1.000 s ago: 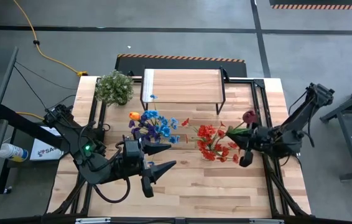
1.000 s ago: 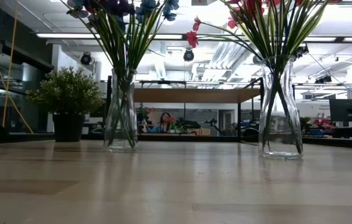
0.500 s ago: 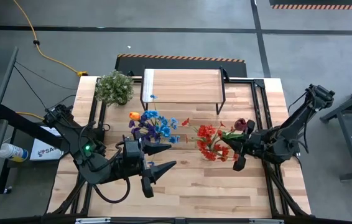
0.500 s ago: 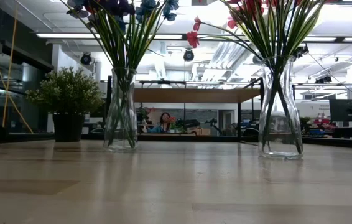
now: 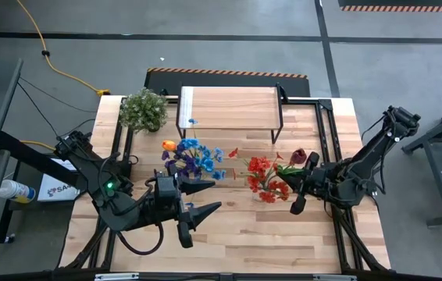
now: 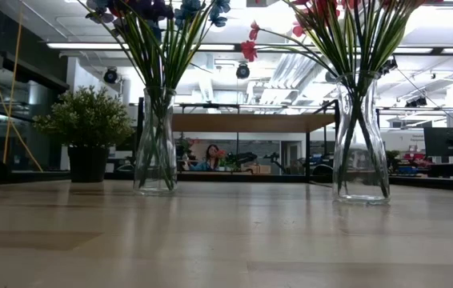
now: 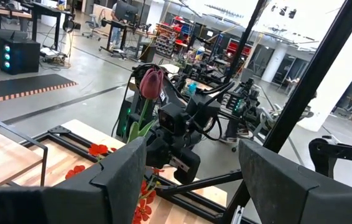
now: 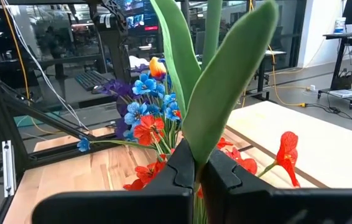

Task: Pick and place flowers into a vace then onto a shelf
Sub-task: Put the dark red flower into the right transparent vase

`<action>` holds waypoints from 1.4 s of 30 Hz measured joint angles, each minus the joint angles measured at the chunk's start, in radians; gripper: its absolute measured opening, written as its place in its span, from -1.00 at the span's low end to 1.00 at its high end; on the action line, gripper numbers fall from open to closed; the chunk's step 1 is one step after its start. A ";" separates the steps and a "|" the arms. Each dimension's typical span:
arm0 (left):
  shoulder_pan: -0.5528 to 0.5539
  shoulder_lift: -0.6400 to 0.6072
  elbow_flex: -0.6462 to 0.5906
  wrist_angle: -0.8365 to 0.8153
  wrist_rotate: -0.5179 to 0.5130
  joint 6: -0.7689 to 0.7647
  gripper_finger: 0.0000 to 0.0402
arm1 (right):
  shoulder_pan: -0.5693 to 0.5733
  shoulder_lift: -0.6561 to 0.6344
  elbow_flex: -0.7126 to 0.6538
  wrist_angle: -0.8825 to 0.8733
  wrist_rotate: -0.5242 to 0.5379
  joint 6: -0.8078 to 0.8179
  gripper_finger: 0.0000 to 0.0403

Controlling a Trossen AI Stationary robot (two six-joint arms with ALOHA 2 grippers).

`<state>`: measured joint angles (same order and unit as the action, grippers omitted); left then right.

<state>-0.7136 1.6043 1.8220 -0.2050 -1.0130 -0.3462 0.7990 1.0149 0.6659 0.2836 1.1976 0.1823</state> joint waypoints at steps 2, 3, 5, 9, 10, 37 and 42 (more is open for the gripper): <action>0.000 0.000 0.000 -0.001 0.000 0.000 0.43 | 0.000 0.000 0.000 -0.001 0.000 0.002 -1.00; 0.000 0.000 0.000 -0.002 0.000 0.000 0.43 | 0.000 0.000 0.000 -0.002 -0.003 0.002 -1.00; 0.000 0.000 0.000 -0.004 0.000 0.000 0.43 | 0.000 0.000 0.000 -0.002 -0.017 0.002 -1.00; 0.000 0.000 0.000 -0.004 -0.001 0.000 0.43 | 0.000 0.000 0.000 -0.011 -0.048 0.021 -1.00; 0.000 0.000 0.000 -0.004 -0.001 0.000 0.43 | 0.000 0.000 0.000 -0.011 -0.050 0.021 -1.00; 0.000 0.000 0.000 -0.007 -0.003 0.001 0.43 | 0.000 -0.002 0.000 -0.115 -0.110 0.094 -1.00; 0.000 0.000 0.000 -0.008 -0.002 0.008 0.43 | -0.001 0.000 -0.002 -0.158 -0.118 0.132 -1.00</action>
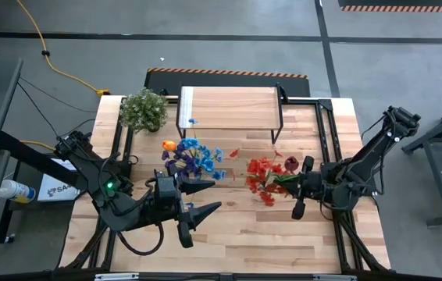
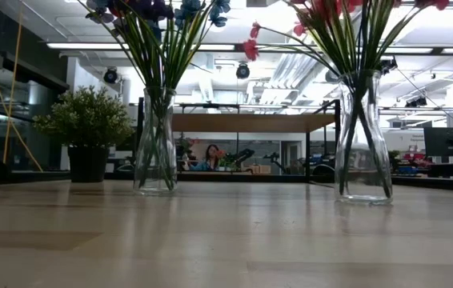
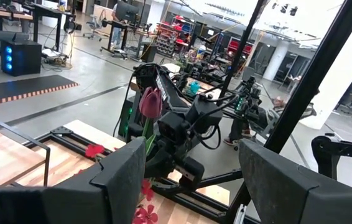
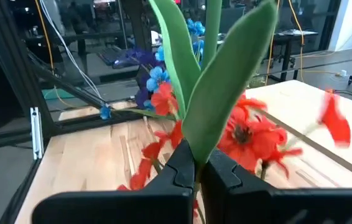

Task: Pick and place flowers into a vace then onto a shelf
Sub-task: Put the dark red flower into the right transparent vase

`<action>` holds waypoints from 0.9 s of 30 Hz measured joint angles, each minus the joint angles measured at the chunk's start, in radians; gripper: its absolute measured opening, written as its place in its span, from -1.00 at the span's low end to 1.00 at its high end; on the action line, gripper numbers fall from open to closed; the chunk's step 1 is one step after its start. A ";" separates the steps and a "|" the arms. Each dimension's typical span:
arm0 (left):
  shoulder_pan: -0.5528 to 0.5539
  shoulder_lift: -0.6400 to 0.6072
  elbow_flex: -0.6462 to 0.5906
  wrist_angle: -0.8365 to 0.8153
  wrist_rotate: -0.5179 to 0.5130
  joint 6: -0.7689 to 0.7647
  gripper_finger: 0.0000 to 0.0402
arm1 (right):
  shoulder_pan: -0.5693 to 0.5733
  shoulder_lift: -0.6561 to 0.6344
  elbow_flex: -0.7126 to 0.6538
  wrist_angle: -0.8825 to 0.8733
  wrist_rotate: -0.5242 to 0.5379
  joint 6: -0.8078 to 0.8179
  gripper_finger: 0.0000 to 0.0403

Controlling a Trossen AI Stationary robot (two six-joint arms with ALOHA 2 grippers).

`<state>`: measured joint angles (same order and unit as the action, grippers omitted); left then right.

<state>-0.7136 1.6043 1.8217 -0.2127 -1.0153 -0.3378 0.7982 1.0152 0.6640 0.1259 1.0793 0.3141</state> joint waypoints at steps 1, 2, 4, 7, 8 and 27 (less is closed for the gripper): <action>0.000 0.000 0.000 0.000 0.000 0.000 0.43 | 0.000 -0.001 0.000 0.002 0.000 0.001 -1.00; 0.000 0.000 0.000 0.000 0.000 0.000 0.43 | 0.000 -0.001 0.000 0.002 0.000 0.002 -1.00; 0.000 0.000 0.000 0.000 0.000 0.000 0.43 | 0.000 -0.001 0.000 -0.001 -0.006 0.001 -1.00; 0.000 0.000 0.000 0.000 0.000 0.000 0.43 | -0.006 -0.001 0.000 -0.005 -0.029 0.003 -1.00; 0.000 0.000 0.000 0.000 0.000 0.000 0.43 | -0.010 -0.001 0.000 -0.008 -0.044 0.006 -1.00; 0.000 0.000 0.000 -0.001 0.000 0.000 0.43 | -0.059 -0.001 0.001 -0.080 -0.192 0.105 -0.96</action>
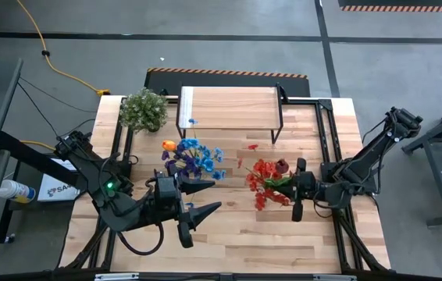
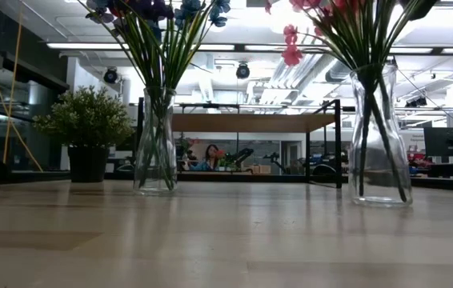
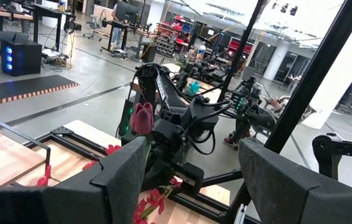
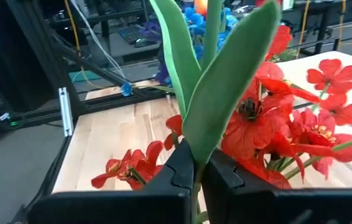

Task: Pick and place flowers into a vace then onto a shelf
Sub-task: Put the dark red flower into the right transparent vase

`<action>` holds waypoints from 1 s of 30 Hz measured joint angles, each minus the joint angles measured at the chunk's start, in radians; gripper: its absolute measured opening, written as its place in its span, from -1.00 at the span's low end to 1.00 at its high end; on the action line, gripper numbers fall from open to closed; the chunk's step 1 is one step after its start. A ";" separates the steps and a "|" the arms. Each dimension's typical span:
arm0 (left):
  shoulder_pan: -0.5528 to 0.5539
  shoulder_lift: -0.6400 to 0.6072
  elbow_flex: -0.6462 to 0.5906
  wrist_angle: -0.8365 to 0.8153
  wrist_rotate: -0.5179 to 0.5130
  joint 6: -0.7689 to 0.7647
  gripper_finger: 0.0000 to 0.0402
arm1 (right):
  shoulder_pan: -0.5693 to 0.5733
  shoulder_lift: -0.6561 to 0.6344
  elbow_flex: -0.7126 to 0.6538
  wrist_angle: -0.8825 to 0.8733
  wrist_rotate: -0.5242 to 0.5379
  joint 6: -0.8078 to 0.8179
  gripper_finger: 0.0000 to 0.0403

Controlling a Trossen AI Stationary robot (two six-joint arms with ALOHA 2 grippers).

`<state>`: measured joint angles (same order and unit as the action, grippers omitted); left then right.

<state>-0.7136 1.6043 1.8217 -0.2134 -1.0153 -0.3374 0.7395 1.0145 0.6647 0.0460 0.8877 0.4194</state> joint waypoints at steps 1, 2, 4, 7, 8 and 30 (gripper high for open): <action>0.000 0.000 0.000 -0.002 0.000 0.000 0.43 | 0.000 0.000 0.000 0.000 -0.007 0.000 -0.94; 0.000 0.000 0.000 -0.007 0.000 0.000 0.43 | 0.000 0.000 0.000 0.000 -0.012 0.000 -0.92; 0.000 0.000 0.000 -0.011 0.000 0.000 0.43 | 0.000 0.000 0.000 0.000 -0.027 0.000 -0.88; 0.000 0.000 0.000 -0.017 0.000 0.000 0.43 | 0.000 0.000 0.000 0.000 -0.033 0.000 -0.84; 0.000 0.000 0.000 -0.017 0.000 0.000 0.43 | 0.000 0.000 0.000 0.000 -0.033 0.000 -0.83; 0.000 0.000 0.000 -0.031 0.000 0.000 0.43 | 0.000 -0.028 0.002 0.003 -0.165 0.000 -0.50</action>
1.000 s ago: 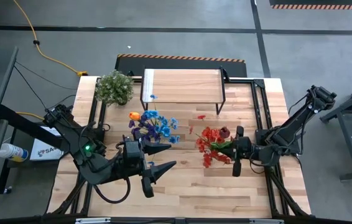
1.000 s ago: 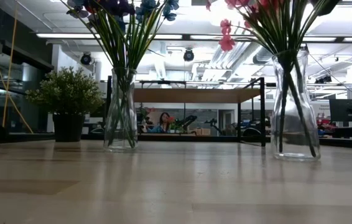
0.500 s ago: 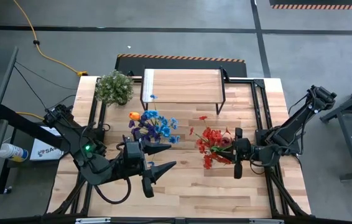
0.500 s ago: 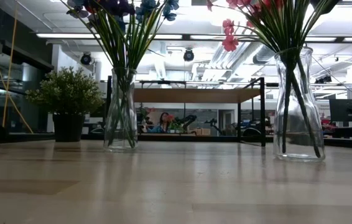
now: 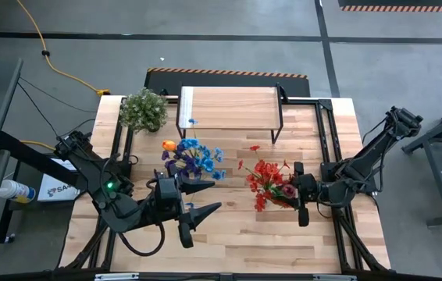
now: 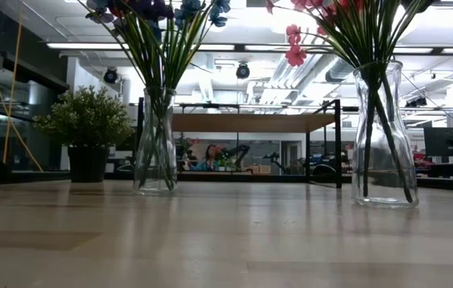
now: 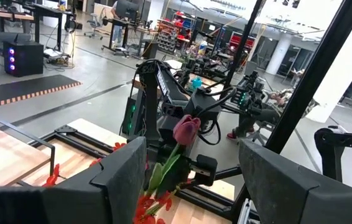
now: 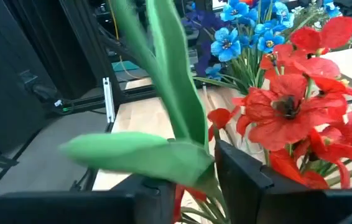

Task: Pick and place flowers into a vace then onto a shelf
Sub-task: Put the dark red flower into the right transparent vase

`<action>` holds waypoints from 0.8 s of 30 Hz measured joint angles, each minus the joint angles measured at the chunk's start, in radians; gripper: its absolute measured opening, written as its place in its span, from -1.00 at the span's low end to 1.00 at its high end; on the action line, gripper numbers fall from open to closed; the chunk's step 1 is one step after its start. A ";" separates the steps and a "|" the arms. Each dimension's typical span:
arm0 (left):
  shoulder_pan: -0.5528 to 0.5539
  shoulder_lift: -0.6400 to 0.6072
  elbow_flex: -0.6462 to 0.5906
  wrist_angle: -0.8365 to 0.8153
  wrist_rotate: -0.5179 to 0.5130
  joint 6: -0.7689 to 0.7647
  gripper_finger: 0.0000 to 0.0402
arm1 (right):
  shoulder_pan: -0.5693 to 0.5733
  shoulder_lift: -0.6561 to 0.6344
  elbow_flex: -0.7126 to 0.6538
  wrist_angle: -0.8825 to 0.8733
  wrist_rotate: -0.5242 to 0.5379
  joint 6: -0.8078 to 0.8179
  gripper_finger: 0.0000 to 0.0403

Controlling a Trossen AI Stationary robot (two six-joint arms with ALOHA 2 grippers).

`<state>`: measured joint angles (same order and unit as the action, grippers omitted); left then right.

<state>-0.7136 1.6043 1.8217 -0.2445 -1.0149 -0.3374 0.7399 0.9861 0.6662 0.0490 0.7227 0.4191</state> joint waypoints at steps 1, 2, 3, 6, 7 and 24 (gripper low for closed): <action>0.000 0.000 0.000 -0.002 0.000 0.000 0.43 | 0.000 -0.001 0.000 0.000 0.000 0.000 -0.47; 0.000 0.000 0.000 -0.003 0.000 0.000 0.43 | 0.000 -0.003 0.000 0.000 -0.004 0.000 -0.44; 0.000 0.000 0.000 -0.003 0.000 0.000 0.43 | 0.000 -0.005 0.000 -0.001 -0.015 0.000 -0.42; 0.000 0.000 0.000 -0.006 0.000 0.000 0.43 | 0.000 -0.007 0.000 0.001 -0.048 -0.008 -0.34; 0.000 0.000 0.000 -0.006 0.000 0.000 0.43 | 0.000 -0.007 0.000 0.001 -0.050 -0.012 -0.33; 0.000 0.000 0.000 -0.006 0.000 0.000 0.43 | 0.000 -0.019 0.000 0.045 -0.050 -0.079 -0.22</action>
<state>-0.7136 1.6043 1.8217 -0.2501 -1.0149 -0.3374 0.7399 0.9671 0.6666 0.0938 0.6725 0.3403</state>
